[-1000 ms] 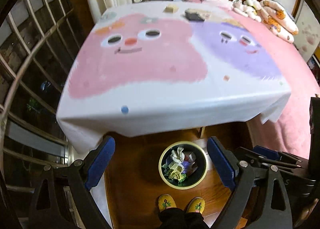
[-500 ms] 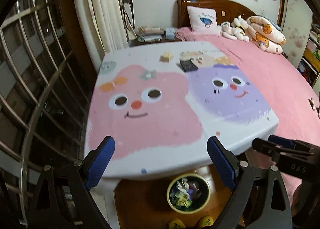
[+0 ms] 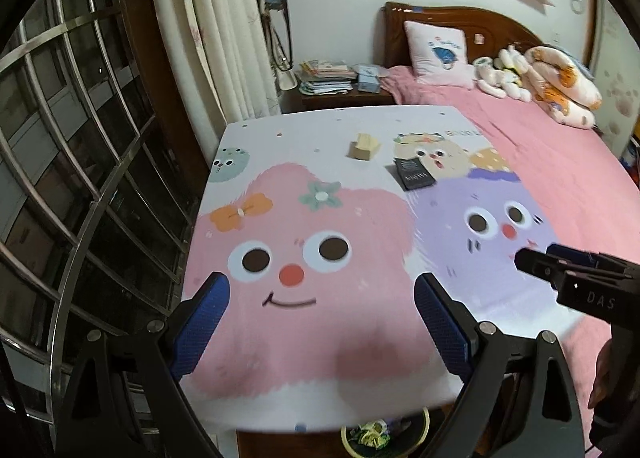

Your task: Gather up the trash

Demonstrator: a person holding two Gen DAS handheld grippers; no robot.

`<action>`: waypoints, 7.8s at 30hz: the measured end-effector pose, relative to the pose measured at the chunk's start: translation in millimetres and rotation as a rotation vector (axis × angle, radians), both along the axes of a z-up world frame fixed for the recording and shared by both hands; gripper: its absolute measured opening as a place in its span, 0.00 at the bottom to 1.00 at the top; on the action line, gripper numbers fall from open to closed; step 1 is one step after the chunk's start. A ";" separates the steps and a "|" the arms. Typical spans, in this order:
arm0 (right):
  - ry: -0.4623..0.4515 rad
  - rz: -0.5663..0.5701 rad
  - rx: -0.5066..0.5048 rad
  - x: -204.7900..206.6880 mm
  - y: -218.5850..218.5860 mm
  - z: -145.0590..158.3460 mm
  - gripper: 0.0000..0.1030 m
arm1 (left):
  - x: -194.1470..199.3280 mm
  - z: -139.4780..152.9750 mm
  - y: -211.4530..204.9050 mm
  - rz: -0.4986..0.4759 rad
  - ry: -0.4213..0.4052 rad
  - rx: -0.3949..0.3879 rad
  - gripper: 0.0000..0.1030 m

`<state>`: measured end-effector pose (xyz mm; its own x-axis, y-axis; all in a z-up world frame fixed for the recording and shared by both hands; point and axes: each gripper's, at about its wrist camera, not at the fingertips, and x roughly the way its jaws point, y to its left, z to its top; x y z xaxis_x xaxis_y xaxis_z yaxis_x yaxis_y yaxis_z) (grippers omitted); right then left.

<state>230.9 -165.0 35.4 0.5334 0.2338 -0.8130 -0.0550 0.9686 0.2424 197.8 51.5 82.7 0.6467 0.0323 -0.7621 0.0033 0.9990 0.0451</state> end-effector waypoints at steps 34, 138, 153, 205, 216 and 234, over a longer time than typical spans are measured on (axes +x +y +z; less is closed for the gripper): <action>-0.028 0.253 -0.269 229.9 21.0 -130.6 0.60 | 275.3 -107.8 -50.8 0.157 0.197 0.019 0.90; 0.365 0.001 -0.021 -212.9 -4.4 -311.3 0.59 | -160.7 -346.5 -61.9 -0.125 0.488 -0.202 0.46; 0.363 0.025 -0.021 -202.8 -6.4 -342.3 0.60 | -153.4 -376.5 -49.0 -0.056 0.476 -0.181 0.80; 0.206 0.034 -0.031 -178.4 -4.5 -170.8 0.77 | -153.2 -178.1 -21.8 0.032 0.290 -0.109 0.80; 0.155 0.012 -0.034 -175.9 -16.7 -86.3 0.77 | -153.7 -101.6 -33.7 0.002 0.246 -0.101 0.80; 0.011 -0.012 -0.029 -174.4 -15.0 1.3 0.77 | -162.8 -48.8 -37.1 0.033 0.155 -0.111 0.80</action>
<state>56.5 -180.0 36.7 0.5268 0.2033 -0.8253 -0.0406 0.9759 0.2145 35.1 14.4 33.9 0.5210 -0.0383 -0.8527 -0.0312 0.9975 -0.0638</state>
